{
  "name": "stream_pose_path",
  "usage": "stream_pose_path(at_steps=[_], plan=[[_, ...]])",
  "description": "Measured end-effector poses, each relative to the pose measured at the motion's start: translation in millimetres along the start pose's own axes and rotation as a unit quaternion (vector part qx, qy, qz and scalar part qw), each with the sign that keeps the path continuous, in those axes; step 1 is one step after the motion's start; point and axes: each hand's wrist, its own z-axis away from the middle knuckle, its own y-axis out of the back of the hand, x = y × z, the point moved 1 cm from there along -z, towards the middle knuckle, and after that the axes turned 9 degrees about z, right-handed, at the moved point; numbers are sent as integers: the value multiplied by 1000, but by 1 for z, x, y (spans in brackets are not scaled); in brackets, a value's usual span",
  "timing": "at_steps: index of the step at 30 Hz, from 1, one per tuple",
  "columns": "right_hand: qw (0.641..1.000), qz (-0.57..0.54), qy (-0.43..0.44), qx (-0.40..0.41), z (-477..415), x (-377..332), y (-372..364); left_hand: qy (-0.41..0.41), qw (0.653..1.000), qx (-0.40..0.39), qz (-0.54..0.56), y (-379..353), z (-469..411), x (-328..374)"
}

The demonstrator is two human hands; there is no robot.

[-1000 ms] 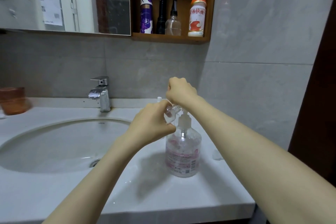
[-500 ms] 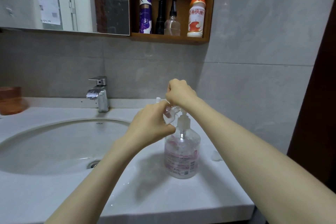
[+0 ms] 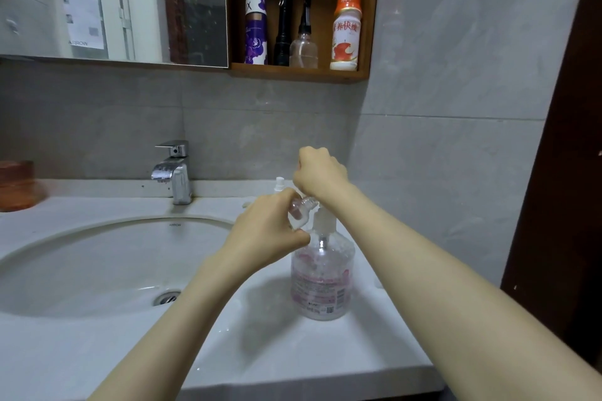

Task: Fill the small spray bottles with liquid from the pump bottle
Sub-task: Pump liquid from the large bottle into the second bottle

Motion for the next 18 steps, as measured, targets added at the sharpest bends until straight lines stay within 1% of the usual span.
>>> stream_pose_path(at_steps=[4, 9, 18], plan=[[999, 4, 10, 36, 1, -1, 8, -6, 1000, -11, -26, 5, 0, 5], [1000, 6, 6, 28, -1, -2, 7, -14, 999, -17, -34, 6, -1, 5], [1000, -4, 14, 21, -1, -2, 6, -34, 996, 36, -76, -1, -1, 1]])
